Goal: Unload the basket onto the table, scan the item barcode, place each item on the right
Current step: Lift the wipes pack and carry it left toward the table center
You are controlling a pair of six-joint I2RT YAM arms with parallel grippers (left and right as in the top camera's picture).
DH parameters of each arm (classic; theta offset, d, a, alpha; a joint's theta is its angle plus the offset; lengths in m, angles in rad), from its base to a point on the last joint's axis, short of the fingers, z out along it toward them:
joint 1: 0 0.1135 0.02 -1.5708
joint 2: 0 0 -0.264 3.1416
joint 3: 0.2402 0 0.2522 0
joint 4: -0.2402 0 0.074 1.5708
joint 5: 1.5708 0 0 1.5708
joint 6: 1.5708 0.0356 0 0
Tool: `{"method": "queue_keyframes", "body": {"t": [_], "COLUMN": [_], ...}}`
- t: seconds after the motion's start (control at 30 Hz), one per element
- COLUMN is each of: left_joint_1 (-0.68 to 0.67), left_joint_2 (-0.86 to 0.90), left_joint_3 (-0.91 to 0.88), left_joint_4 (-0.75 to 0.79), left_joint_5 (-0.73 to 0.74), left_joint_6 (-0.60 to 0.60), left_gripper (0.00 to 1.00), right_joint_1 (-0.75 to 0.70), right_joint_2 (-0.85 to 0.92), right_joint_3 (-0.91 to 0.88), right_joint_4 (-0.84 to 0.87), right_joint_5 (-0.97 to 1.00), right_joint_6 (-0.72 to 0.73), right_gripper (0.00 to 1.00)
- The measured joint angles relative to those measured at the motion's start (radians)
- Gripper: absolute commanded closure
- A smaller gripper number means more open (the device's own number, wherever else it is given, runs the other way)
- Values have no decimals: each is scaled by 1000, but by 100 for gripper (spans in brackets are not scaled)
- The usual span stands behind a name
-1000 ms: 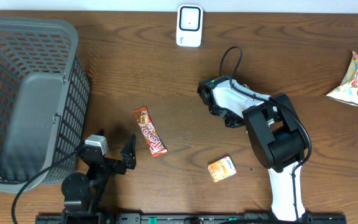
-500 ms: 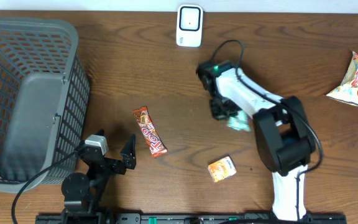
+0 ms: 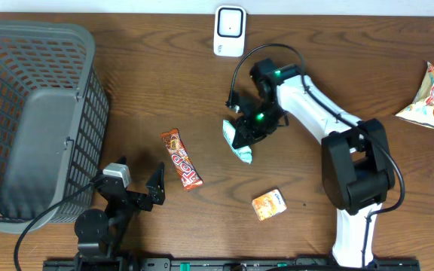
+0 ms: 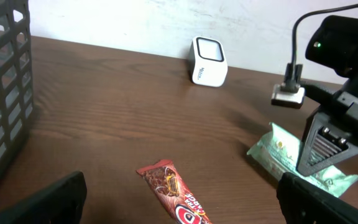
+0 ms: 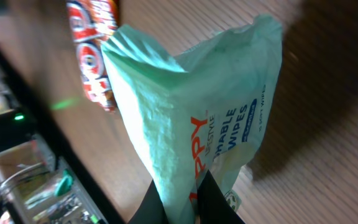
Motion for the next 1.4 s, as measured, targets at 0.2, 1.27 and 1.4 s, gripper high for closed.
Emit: {"method": "queue_keyframes", "body": {"t": [0.2,1.27,1.4], "left_joint_1": [0,0,0], "left_joint_2": [0,0,0], "left_joint_3": [0,0,0], "left_joint_4": [0,0,0], "left_joint_5": [0,0,0], "left_joint_6": [0,0,0], "left_gripper": [2,2,2], "right_joint_1": [-39,-48,-49], "right_joint_2": [0,0,-6], "right_joint_3": [-23,-91,-92], "right_joint_4": [0,-566,-566], "right_joint_5": [-164,-869,-872], "right_joint_6": [-101,-350,-381], "right_gripper": [99,99,99]}}
